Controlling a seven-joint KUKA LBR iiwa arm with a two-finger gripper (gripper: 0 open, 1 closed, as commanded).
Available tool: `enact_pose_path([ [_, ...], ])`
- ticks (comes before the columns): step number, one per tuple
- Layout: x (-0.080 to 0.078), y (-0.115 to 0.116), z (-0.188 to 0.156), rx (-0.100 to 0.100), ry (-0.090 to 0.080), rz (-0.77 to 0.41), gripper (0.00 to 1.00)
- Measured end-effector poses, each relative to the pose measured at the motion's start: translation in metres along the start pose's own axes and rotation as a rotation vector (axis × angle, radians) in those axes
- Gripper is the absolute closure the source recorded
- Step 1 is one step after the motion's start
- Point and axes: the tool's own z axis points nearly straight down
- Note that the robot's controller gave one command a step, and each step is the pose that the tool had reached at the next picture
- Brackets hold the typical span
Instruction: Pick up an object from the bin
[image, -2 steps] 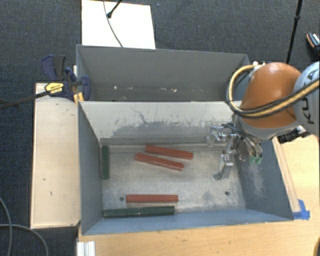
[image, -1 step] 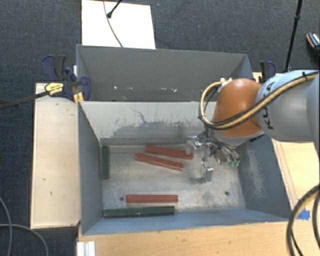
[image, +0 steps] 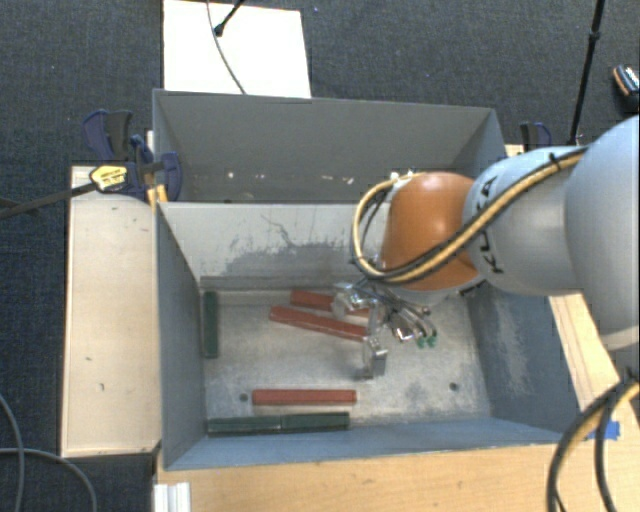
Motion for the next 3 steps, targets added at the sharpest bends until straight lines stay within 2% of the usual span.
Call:
enact_pose_path([
  [1, 0.0, -0.005, -0.001, 0.003, -0.002, 0.006, 1.0],
  [2, -0.024, 0.022, -0.106, 0.003, -0.012, 0.043, 1.0],
  [3, -0.031, 0.039, -0.16, 0.003, -0.009, 0.054, 1.0],
])
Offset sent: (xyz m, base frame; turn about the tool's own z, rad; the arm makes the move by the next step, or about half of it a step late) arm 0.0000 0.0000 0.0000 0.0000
